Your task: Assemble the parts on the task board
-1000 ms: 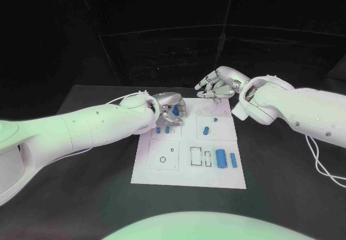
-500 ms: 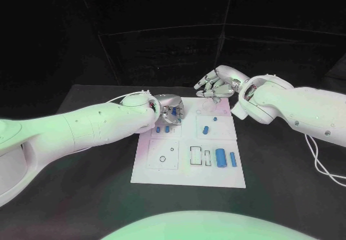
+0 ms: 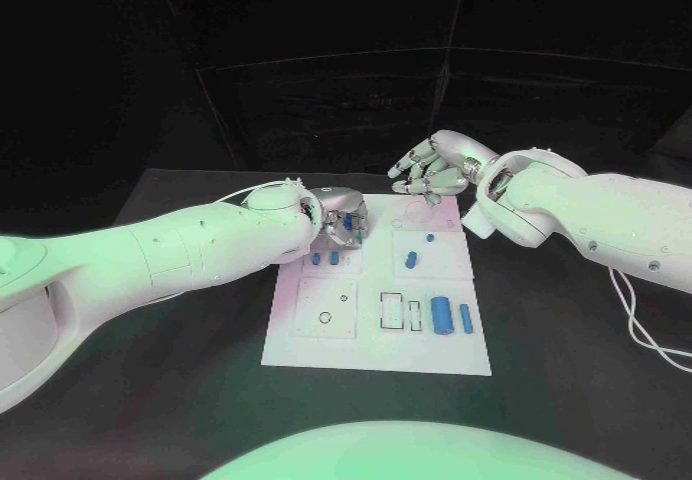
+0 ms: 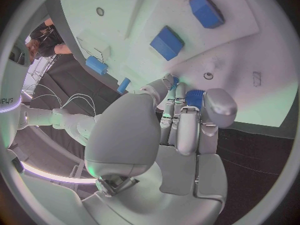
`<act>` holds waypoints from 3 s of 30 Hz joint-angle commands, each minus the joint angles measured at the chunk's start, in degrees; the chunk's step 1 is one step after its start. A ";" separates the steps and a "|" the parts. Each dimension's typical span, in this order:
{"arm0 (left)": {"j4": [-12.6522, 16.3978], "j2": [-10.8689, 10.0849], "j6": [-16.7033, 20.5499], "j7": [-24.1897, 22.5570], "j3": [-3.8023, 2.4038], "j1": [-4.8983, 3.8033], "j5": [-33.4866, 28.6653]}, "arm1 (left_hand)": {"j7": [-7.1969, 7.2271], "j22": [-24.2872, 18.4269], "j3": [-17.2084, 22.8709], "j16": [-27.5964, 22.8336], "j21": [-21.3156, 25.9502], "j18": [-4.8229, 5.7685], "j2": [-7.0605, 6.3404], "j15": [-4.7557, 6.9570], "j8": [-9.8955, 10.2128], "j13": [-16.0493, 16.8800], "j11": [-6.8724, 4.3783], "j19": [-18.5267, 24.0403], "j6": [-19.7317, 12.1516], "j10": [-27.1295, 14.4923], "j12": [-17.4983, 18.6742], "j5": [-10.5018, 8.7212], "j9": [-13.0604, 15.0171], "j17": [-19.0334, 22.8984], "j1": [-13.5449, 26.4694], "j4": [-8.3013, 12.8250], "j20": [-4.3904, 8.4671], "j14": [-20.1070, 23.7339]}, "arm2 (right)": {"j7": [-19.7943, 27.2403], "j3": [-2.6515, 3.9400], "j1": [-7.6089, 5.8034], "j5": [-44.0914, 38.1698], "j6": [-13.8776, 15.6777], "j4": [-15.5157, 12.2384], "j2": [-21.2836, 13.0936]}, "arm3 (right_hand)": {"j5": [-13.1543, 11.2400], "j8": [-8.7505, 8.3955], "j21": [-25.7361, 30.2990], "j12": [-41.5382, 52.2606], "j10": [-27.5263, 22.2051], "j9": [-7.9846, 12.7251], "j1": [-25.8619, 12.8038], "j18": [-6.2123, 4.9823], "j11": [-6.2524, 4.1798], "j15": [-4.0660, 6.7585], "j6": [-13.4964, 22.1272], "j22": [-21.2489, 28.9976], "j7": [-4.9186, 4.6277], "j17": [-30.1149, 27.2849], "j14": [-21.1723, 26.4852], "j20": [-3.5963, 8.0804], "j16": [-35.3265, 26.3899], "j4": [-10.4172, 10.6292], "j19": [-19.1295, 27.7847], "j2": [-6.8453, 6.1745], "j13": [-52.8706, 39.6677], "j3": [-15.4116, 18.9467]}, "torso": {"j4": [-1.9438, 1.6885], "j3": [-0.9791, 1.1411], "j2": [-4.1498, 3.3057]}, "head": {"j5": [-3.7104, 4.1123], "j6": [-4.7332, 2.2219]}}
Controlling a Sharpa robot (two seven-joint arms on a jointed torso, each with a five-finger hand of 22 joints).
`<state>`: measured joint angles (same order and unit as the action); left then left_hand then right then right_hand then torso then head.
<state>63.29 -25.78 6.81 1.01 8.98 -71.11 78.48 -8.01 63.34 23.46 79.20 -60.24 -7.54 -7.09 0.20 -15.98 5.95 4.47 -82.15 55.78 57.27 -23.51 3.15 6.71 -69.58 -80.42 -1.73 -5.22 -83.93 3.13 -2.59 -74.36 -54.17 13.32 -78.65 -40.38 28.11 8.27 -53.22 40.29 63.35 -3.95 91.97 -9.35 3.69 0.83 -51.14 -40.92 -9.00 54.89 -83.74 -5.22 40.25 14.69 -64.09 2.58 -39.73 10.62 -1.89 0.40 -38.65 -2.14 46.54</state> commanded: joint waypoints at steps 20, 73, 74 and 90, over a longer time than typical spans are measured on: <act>1.74 -1.12 3.40 -0.53 0.02 0.16 0.20 | 0.18 2.11 4.14 0.94 -2.35 1.52 2.43 0.97 0.54 -0.58 -0.78 -0.95 3.96 4.59 0.70 0.07 -0.45 -0.24 -1.19 3.30 0.80 -2.06 | 0.63 0.04 -0.12 0.14 -0.16 -0.13 0.01 | 0.26 -0.18 0.17 -0.25 -0.35 0.08 0.05 -0.14 -0.10 0.09 -0.45 0.04 -0.05 0.02 -0.62 -0.07 -0.24 0.08 0.45 -0.45 0.07 -0.41 | -0.06 -0.01 0.03 | 0.16 -0.10; 5.88 -9.52 -1.73 1.45 -2.87 0.49 -3.42 | 0.11 3.40 4.31 0.59 -3.62 1.81 1.32 0.83 1.36 -0.96 -0.67 -1.19 4.41 5.31 1.77 0.04 -0.80 0.83 0.05 4.23 0.67 -1.87 | 0.77 0.04 0.12 0.23 -0.33 0.08 -0.11 | 0.31 -0.19 0.17 -0.24 -0.34 0.08 0.02 -0.14 -0.10 0.09 -0.46 0.02 -0.06 0.02 -0.63 -0.07 -0.22 0.17 0.46 -0.48 0.06 -0.52 | -0.01 0.02 0.00 | -0.25 -0.50; 5.92 -9.53 -1.87 1.42 -2.87 0.49 -3.43 | 0.11 3.40 4.31 0.59 -3.62 1.81 1.32 0.83 1.36 -0.96 -0.67 -1.19 4.41 5.31 1.77 0.04 -0.80 0.83 0.06 4.23 0.67 -1.87 | 0.77 0.04 0.13 0.23 -0.34 0.08 -0.11 | 0.31 -0.19 0.17 -0.24 -0.34 0.08 0.02 -0.14 -0.10 0.09 -0.46 0.02 -0.06 0.02 -0.63 -0.07 -0.22 0.17 0.46 -0.48 0.06 -0.52 | -0.02 0.02 0.00 | -0.26 -0.49; 6.32 -9.53 -2.45 1.44 -2.85 0.57 -4.66 | 0.18 3.63 4.36 0.49 -3.85 1.85 1.41 0.85 1.39 -0.98 -0.72 -1.21 4.58 5.48 1.85 0.04 -0.81 1.06 0.19 4.25 0.66 -1.83 | 0.79 0.04 0.14 0.23 -0.37 0.10 -0.08 | 0.31 -0.19 0.17 -0.24 -0.34 0.08 0.02 -0.14 -0.10 0.09 -0.46 0.02 -0.06 0.02 -0.63 -0.07 -0.22 0.17 0.46 -0.48 0.06 -0.52 | 0.03 0.06 0.00 | -0.37 -0.35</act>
<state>69.51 -35.32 5.37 2.26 6.13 -70.54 74.42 -7.67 66.90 27.83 79.83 -63.79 -6.68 -5.68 1.01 -14.65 4.92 3.90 -82.82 59.99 62.34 -21.89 2.82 5.91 -68.57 -80.89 2.07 -4.55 -83.95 3.41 -2.59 -74.12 -54.10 13.21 -78.48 -40.46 28.11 8.27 -53.22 40.29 63.35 -3.96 91.97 -9.35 3.69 0.83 -51.14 -40.92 -9.00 54.89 -83.74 -5.22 40.25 14.94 -64.09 2.58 -39.74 10.38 -1.90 0.42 -38.66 -2.53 46.18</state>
